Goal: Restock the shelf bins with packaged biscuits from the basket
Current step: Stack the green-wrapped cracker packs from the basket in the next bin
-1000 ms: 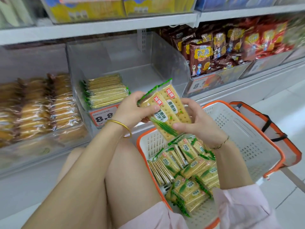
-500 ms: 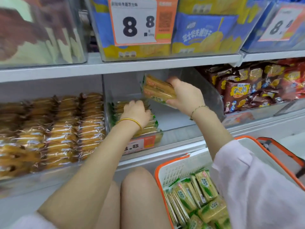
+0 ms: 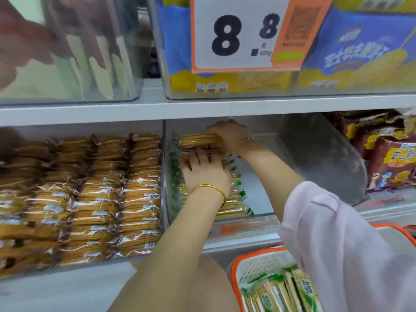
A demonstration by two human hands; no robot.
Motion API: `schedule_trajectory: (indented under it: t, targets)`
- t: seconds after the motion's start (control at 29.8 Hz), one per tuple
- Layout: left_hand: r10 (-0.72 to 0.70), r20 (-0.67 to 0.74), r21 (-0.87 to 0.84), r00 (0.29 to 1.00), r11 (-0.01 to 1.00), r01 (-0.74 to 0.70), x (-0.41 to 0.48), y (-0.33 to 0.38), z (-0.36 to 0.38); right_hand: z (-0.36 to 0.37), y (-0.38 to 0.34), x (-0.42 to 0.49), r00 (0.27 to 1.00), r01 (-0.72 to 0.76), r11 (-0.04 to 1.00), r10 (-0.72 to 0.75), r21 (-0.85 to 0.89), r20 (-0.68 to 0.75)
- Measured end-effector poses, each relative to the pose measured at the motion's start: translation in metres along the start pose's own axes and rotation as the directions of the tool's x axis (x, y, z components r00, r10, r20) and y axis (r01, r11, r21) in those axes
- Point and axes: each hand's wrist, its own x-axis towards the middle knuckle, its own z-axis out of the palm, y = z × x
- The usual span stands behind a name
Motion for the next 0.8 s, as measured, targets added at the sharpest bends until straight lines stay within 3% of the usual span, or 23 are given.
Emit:
schedule_trajectory:
  t: [0.2,0.3,0.37,0.6,0.8]
  targets:
    - [-0.003,-0.020,-0.009,1.000,1.000,0.003,0.000,0.002,0.001,0.013,0.016,0.003,0.986,-0.131,0.960,0.101,0.249,0.130]
    - [-0.002,-0.025,-0.017,1.000,1.000,0.001,-0.001,0.002,0.000,0.019,0.015,-0.001,0.958,-0.287,0.823,0.230,0.490,0.174]
    - [0.000,-0.026,-0.015,1.000,1.000,-0.001,-0.002,0.002,0.000,0.022,0.012,-0.001,0.930,-0.359,0.744,0.336,0.563,0.150]
    - [-0.015,-0.061,-0.045,0.998,0.999,0.012,-0.003,0.004,0.001,0.019,-0.005,0.002,0.987,-0.152,0.852,0.111,0.502,0.112]
    - [-0.013,-0.062,-0.054,0.998,0.999,0.009,-0.002,0.003,0.004,0.021,-0.008,0.000,0.972,-0.234,0.823,0.215,0.518,0.098]
